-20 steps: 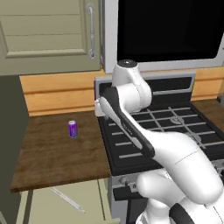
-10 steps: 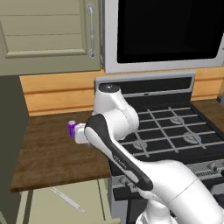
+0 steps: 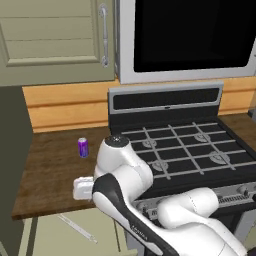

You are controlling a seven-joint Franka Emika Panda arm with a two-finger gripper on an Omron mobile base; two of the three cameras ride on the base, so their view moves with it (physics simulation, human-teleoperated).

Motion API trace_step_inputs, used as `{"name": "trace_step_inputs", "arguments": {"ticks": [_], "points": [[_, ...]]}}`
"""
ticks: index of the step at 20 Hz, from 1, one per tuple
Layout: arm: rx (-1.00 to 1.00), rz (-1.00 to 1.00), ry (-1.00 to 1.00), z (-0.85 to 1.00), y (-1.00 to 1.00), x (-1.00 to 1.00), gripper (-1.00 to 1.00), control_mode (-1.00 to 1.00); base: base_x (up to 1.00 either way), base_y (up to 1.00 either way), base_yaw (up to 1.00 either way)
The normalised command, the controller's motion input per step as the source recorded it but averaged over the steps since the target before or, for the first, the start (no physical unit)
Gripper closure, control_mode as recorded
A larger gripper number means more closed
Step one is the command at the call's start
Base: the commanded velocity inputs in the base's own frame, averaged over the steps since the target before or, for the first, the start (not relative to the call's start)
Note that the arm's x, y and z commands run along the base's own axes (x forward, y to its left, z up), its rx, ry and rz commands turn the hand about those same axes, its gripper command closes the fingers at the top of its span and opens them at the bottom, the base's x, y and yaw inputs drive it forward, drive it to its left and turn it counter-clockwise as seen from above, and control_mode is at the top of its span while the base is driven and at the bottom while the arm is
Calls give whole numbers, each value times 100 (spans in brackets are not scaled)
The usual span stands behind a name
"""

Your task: Pick the tongs from the drawer and place it on the counter.

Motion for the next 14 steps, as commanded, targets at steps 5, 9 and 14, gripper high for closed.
{"name": "trace_step_inputs", "arguments": {"ticks": [5,9,14], "points": [[1,3,1,-48,26,-7,-100,-100,0,0,0],[2,0,3,-55,25,9,-100,-100,0,0,0],[0,0,7,-82,46,1,-100,-100,0,0,0]]}}
